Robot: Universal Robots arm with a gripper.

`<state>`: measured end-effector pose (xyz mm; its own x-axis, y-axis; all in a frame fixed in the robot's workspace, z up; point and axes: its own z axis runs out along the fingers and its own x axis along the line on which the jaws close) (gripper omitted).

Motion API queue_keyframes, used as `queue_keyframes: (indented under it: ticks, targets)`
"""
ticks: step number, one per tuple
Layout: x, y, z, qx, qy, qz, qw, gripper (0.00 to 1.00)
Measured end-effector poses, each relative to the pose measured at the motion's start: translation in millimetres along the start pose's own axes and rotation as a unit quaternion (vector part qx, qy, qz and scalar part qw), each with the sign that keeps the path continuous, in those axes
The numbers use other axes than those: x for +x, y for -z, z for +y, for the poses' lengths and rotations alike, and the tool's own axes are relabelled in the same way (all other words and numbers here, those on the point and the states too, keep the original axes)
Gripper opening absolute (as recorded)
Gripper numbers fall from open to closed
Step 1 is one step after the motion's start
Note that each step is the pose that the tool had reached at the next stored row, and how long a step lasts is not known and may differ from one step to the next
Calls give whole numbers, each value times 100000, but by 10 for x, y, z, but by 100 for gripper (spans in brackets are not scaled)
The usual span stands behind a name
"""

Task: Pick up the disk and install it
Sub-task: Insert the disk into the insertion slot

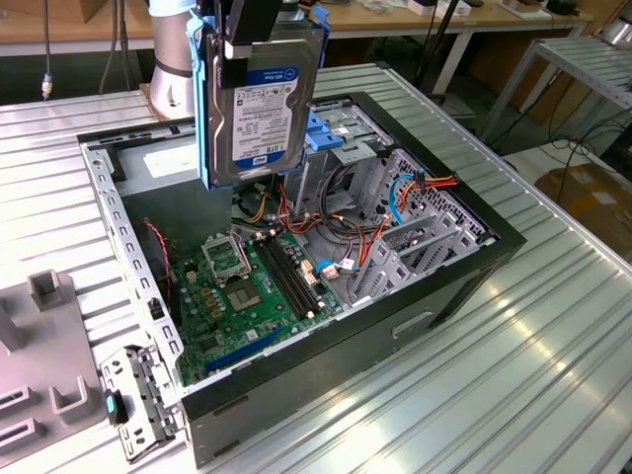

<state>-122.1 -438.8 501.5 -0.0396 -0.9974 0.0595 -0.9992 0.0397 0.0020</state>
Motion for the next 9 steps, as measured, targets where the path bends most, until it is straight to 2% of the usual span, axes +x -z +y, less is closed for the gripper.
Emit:
queue_keyframes:
  ticks: [9]
  targets:
    - [43, -2, -2, 3, 1, 104, 100000, 37]
